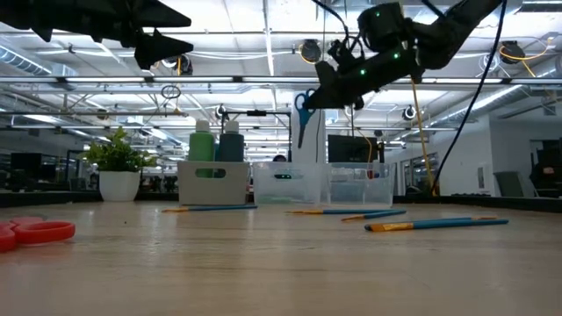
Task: Pick & Place Paint Supplies
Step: Put the blue scissors into the left transparent bin
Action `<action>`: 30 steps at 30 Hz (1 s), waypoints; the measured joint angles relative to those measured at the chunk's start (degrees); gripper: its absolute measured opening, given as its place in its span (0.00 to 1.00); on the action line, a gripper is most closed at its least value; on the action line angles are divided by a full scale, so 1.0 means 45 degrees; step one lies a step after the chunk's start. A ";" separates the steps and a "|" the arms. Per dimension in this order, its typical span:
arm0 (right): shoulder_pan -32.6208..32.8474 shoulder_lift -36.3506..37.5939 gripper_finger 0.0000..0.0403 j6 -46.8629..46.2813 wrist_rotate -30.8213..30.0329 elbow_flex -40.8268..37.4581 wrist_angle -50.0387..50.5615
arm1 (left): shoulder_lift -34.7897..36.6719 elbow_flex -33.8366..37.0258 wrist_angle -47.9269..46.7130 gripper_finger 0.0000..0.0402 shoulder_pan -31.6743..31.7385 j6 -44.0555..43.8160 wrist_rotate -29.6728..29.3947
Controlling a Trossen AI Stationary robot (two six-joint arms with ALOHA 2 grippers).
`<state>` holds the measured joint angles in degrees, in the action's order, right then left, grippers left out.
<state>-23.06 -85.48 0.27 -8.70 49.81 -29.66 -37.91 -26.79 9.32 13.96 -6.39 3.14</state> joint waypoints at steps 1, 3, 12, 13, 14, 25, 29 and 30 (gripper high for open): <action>-0.0229 -0.0082 0.04 -0.0134 0.0405 -0.0007 -0.0024 | -0.0005 0.0000 0.0000 0.76 0.0000 0.0012 0.0000; -0.0633 -0.0364 0.04 -0.0290 0.1073 0.0071 -0.0325 | -0.0005 0.0000 0.0000 0.76 0.0000 0.0015 -0.0006; -0.1303 -0.1394 0.04 -0.0569 0.2877 0.0316 -0.0584 | -0.0010 0.0000 0.0005 0.76 0.0002 0.0148 -0.0039; -0.1301 -0.1542 0.04 -0.0550 0.3049 0.0392 -0.0593 | -0.0014 0.0000 0.0023 0.76 0.0000 0.0263 -0.0039; -0.1282 -0.1695 0.04 -0.0552 0.3248 0.0495 -0.0524 | -0.0015 0.0000 0.0074 0.76 0.0000 0.0393 -0.0039; -0.1150 -0.2845 0.04 -0.0484 0.3257 0.0945 0.0297 | -0.0015 0.0000 0.0384 0.76 0.0000 0.0641 -0.0044; -0.1199 -0.2830 0.04 -0.0484 0.3266 0.0953 0.0571 | -0.0015 0.0000 0.0379 0.76 0.0000 0.0646 -0.0044; -0.1211 -0.2830 0.04 -0.0482 0.3266 0.0955 0.0680 | -0.0015 0.0000 0.0379 0.76 0.0000 0.0646 -0.0044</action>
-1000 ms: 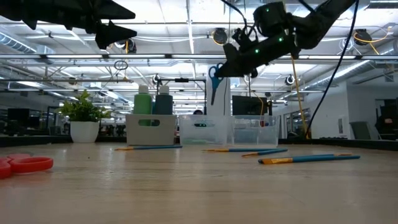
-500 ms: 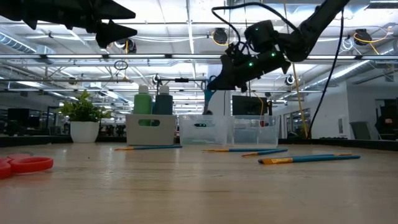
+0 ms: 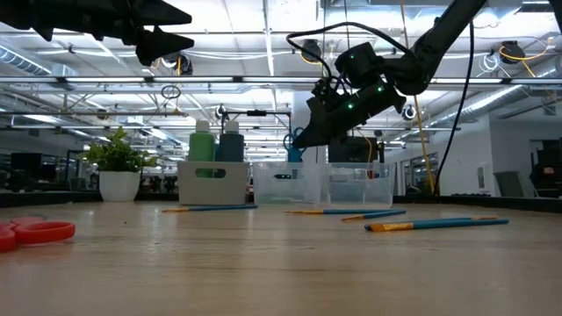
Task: Pick & Place Paint Supplies
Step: Put the blue scissors into the left transparent bin
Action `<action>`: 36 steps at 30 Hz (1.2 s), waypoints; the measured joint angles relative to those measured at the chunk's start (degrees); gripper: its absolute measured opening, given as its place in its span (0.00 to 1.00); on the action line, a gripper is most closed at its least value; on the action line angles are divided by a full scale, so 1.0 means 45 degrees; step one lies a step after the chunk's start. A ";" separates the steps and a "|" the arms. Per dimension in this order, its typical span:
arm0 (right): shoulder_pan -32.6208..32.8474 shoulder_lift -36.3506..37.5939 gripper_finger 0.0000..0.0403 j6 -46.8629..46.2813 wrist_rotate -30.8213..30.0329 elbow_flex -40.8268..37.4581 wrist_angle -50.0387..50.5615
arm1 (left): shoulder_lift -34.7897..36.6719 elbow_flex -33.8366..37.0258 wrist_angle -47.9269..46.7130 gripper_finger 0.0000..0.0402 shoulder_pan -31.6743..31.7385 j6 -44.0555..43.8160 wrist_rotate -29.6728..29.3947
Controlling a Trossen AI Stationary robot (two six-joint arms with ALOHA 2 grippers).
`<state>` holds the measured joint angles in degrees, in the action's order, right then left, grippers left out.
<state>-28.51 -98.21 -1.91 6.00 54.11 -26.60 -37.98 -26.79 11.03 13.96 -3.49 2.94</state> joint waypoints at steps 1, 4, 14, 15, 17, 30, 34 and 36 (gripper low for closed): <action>0.0000 -0.0003 0.04 -0.0001 0.0000 0.0000 0.0078 | 0.0000 0.0000 0.0000 0.76 0.0000 0.0000 0.0000; 0.0000 -0.0005 0.04 0.0003 -0.0013 0.0000 0.0106 | 0.0000 0.0000 0.0000 0.76 0.0000 0.0005 0.0000; 0.0000 -0.0157 0.04 0.0241 -0.0034 0.0005 0.0291 | 0.0000 0.0000 0.0000 0.76 0.0000 0.0024 -0.0003; 0.0000 -0.0236 0.04 0.0241 -0.0033 0.0005 0.0290 | 0.0000 0.0000 0.0000 0.76 0.0000 0.0024 0.0000; -0.0001 -0.0458 0.04 0.0274 -0.0034 0.0005 0.0230 | 0.0000 0.0000 0.0000 0.76 0.0000 0.0027 -0.0005; -0.0010 -0.0923 0.04 0.0610 -0.0039 0.0010 -0.0507 | 0.0000 0.0000 -0.0005 0.76 0.0000 0.0078 -0.0015; -0.0075 -0.0923 0.04 0.0788 -0.0039 0.0010 -0.0503 | 0.0003 0.0000 -0.0005 0.76 0.0000 0.0078 -0.0010; -0.0091 -0.0923 0.04 0.0793 -0.0032 0.0010 -0.0448 | 0.0000 0.0000 -0.0005 0.76 0.0000 0.0076 -0.0010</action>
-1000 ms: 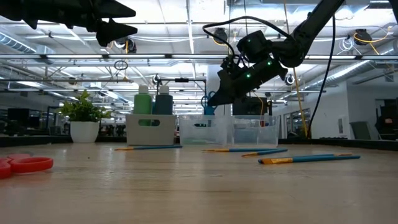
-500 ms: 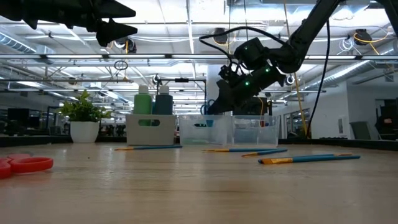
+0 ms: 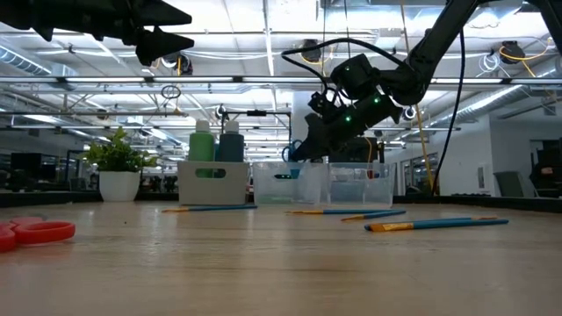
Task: Pick & Place Paint Supplies
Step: Put the blue scissors into the left transparent bin
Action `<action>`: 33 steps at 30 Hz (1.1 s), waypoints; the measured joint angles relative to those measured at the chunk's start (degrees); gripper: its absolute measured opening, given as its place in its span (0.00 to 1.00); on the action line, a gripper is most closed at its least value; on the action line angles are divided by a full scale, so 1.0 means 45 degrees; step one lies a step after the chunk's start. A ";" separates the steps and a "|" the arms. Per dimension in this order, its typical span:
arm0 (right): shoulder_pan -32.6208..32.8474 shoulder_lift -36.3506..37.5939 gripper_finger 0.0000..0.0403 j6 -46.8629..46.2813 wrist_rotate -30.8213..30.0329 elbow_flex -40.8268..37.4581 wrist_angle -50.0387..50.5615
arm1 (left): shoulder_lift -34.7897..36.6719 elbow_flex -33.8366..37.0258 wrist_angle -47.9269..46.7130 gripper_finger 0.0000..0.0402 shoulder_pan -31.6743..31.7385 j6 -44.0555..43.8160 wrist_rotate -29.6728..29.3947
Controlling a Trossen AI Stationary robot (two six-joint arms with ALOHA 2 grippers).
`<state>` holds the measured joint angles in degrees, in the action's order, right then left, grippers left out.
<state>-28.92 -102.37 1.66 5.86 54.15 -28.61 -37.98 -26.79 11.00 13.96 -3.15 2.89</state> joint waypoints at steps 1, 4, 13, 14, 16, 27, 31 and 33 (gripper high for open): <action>-0.0002 0.0000 0.04 0.0002 0.0016 0.0000 0.0093 | 0.0004 0.0000 0.0000 0.76 0.0000 0.0002 -0.0004; -0.0002 0.0005 0.04 0.0017 0.0037 -0.0005 0.0255 | 0.0000 0.0000 -0.0005 0.76 0.0000 -0.0003 0.0001; -0.0002 0.0019 0.04 0.0027 0.0037 -0.0005 0.0377 | 0.0000 0.0000 -0.0005 0.76 0.0000 -0.0012 0.0001; 0.0000 0.0019 0.04 0.0025 0.0037 -0.0005 0.0381 | 0.0004 0.0000 -0.0005 0.76 0.0000 -0.0012 0.0001; 0.0003 0.0019 0.05 0.0022 0.0037 -0.0005 0.0390 | 0.0004 0.0000 -0.0005 0.76 0.0000 -0.0014 0.0001; 0.0003 -0.0005 0.12 0.0010 0.0038 -0.0024 0.0542 | 0.0000 0.0000 -0.0005 0.76 0.0000 -0.0022 0.0001; 0.0003 -0.0005 0.15 -0.0206 0.0013 -0.0024 0.0436 | 0.0000 0.0000 -0.0005 0.76 0.0000 -0.0022 0.0001; 0.0003 -0.0005 0.17 -0.0211 0.0013 -0.0024 0.0408 | 0.0000 0.0000 -0.0005 0.76 0.0000 -0.0022 0.0001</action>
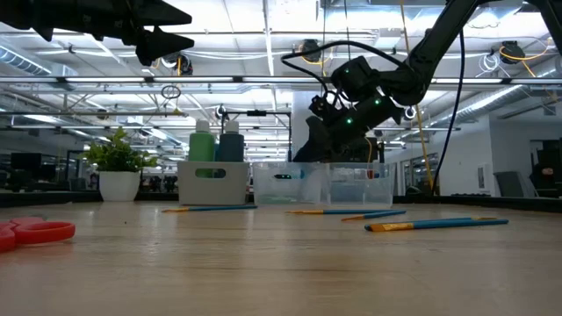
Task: Pick & Place Paint Supplies
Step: Put the blue scissors into the left transparent bin, then put the red scissors into the left transparent bin
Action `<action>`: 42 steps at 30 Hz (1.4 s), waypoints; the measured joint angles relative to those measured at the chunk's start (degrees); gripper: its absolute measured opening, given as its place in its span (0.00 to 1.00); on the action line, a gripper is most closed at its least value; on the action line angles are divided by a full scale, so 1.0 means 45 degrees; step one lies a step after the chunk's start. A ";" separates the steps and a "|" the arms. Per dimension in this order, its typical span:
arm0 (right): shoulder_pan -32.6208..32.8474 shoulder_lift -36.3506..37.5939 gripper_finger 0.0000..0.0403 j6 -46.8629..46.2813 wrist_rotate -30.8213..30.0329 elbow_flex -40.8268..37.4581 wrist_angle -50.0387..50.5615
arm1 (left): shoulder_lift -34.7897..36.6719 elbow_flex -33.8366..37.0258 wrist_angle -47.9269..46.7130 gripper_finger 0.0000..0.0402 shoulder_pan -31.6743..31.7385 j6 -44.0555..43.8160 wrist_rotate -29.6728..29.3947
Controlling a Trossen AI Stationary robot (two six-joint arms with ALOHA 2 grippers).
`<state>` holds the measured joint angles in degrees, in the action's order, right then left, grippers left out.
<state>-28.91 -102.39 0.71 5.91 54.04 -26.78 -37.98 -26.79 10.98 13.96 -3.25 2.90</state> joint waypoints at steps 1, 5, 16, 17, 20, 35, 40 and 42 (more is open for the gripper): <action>0.0000 0.0000 0.18 0.0001 0.0000 0.0000 -0.0050 | 0.0000 0.0000 0.0000 0.76 0.0000 0.0000 0.0000; 0.0000 0.0000 0.23 0.0000 -0.0005 0.0000 -0.0185 | 0.0000 0.0000 0.0000 0.76 0.0000 0.0000 0.0000; 0.0024 0.0000 0.36 -0.0107 -0.0015 0.0005 -0.0381 | 0.0000 0.0000 0.0000 0.76 0.0000 0.0003 0.0000; 0.0024 0.0000 0.37 -0.0108 -0.0015 0.0005 -0.0381 | 0.0004 0.0000 0.0000 0.76 0.0000 0.0004 0.0000; 0.0024 0.0000 0.40 -0.0112 -0.0015 0.0005 -0.0382 | 0.0002 0.0000 0.0000 0.76 0.0000 0.0002 0.0000; 0.0024 0.0005 0.50 -0.0132 0.0018 0.0005 -0.0512 | 0.0000 0.0000 0.0000 0.76 0.0000 0.0005 0.0000; 0.0029 0.0005 0.51 -0.0127 0.0019 0.0005 -0.0578 | 0.0000 0.0000 0.0000 0.76 0.0000 0.0005 0.0000; 0.0049 0.0005 0.51 -0.0127 0.0024 0.0005 -0.0690 | 0.0000 0.0000 0.0000 0.76 0.0000 0.0005 0.0000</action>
<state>-28.68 -102.37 0.14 6.02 54.06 -29.88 -37.98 -26.79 10.98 13.96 -3.22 2.90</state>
